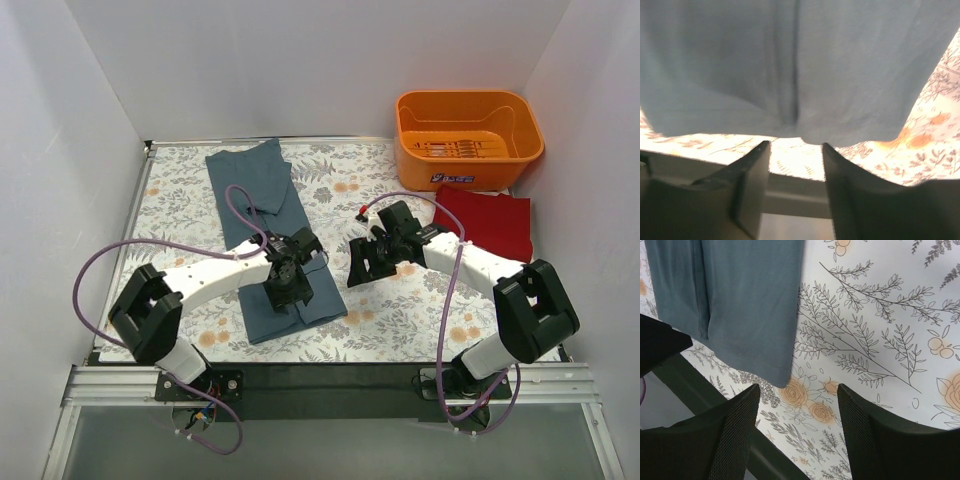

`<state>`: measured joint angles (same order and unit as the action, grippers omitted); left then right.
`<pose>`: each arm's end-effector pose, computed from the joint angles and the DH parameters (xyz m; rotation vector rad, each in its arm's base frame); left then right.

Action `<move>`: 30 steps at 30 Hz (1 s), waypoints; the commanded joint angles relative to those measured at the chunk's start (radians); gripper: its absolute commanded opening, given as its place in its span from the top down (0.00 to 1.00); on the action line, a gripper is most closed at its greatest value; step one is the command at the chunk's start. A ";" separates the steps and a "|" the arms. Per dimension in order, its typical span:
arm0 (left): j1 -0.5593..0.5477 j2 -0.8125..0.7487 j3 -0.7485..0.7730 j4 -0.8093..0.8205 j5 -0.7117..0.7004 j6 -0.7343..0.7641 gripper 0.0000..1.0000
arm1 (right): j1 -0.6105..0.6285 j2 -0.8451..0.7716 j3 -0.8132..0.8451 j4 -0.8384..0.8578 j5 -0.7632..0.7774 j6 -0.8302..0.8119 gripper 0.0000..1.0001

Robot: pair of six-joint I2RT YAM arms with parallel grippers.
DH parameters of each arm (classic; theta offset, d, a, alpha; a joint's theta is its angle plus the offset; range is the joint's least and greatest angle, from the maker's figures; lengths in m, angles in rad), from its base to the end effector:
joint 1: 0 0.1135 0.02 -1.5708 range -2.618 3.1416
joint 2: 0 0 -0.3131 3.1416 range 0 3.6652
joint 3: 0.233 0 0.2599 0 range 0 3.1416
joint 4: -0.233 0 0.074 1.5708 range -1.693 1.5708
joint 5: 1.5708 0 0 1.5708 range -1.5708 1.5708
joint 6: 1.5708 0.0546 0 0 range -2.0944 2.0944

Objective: Fold and stack the t-shirts
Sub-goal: Fold the tshirt

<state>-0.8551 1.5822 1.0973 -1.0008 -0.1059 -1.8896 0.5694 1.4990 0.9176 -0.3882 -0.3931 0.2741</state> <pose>0.1921 -0.2122 0.2340 -1.4991 2.6212 -0.0945 0.2517 0.1859 0.2344 -0.5485 2.5822 0.8130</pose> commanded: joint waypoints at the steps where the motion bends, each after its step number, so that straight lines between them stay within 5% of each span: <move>1: 0.019 -0.129 -0.057 -0.075 -0.037 -0.060 0.54 | -0.002 0.009 -0.003 0.025 -0.058 -0.023 0.41; 9: 0.114 -0.304 -0.285 -0.114 -0.045 -0.097 0.42 | 0.047 0.050 -0.031 0.046 -0.082 0.020 0.43; 30: 0.192 -0.298 -0.482 0.083 -0.026 0.035 0.48 | 0.198 0.102 -0.017 0.092 0.092 0.184 0.51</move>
<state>-0.6685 1.2800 0.6445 -0.9848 -0.1429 -1.8786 0.7471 1.6047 0.8860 -0.3294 -0.3519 0.4175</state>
